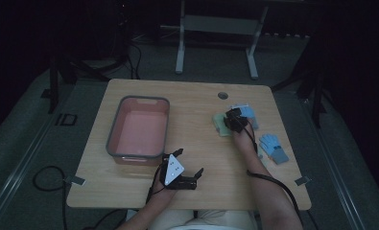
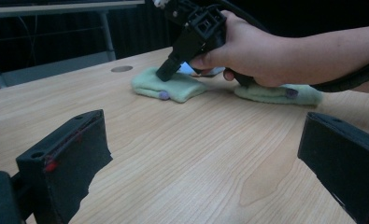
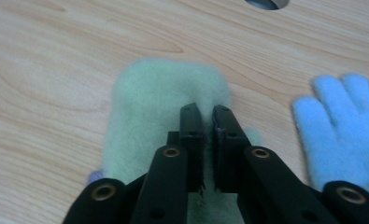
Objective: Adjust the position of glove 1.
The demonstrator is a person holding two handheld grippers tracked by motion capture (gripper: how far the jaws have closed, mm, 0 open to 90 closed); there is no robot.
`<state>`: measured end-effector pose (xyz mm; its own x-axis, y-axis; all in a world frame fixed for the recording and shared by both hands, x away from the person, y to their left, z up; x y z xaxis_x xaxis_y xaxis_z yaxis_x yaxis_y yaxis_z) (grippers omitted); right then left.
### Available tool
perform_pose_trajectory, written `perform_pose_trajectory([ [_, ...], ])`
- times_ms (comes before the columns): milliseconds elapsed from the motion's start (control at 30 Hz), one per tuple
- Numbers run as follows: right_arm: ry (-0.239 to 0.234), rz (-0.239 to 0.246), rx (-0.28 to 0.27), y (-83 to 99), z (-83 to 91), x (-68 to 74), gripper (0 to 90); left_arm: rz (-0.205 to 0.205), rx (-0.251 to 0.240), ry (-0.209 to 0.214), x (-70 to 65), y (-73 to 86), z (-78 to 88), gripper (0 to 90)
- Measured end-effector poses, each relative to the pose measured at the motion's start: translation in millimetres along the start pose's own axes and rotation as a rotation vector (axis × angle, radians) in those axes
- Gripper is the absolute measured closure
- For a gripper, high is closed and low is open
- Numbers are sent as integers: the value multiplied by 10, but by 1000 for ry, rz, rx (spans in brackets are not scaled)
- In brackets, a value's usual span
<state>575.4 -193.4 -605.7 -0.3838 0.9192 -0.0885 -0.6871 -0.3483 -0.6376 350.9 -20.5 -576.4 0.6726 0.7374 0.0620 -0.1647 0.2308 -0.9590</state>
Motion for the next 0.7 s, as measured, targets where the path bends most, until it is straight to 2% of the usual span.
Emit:
perform_pose_trajectory([
  [67,2,-31,0,-24,35,13,859,-2,0,-1,-2,0,0,16],
  [133,11,-37,-6,-62,108,51,861,-1,1,-1,-2,0,0,16],
  [233,15,-54,-41,-153,300,130,862,-2,0,-1,-2,0,0,16],
  [267,8,-74,-64,-189,399,172,863,-2,1,-2,-3,0,0,16],
  [300,8,-74,-64,-189,399,172,863,-2,1,-2,-3,0,0,17],
  [333,3,-96,-97,-230,564,244,863,-5,2,-4,-3,1,0,16],
  [433,-8,-125,-142,-253,785,366,864,-5,3,-7,-1,0,0,16],
  [467,-8,-125,-142,-253,785,366,864,-5,3,-7,-1,0,0,16],
  [500,-25,-146,-167,-252,942,473,865,-6,5,-9,5,2,1,16],
  [567,-38,-167,-188,-243,1062,552,865,-1,3,-8,2,1,-1,16],
  [700,-77,-190,-214,-147,1317,795,865,-1,3,-7,0,1,0,16],
])
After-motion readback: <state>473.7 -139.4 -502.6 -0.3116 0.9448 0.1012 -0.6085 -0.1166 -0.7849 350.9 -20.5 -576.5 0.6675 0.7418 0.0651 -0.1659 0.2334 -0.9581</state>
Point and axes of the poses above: each handheld gripper's, and its own axes: z roughly backward along the jaws, y roughly out of its underside, x roughly to its left, the point moved 9 cm from there along -z, roughly forward along the jaws, and after that the axes turned 5 degrees about x, right-handed, at the moved point
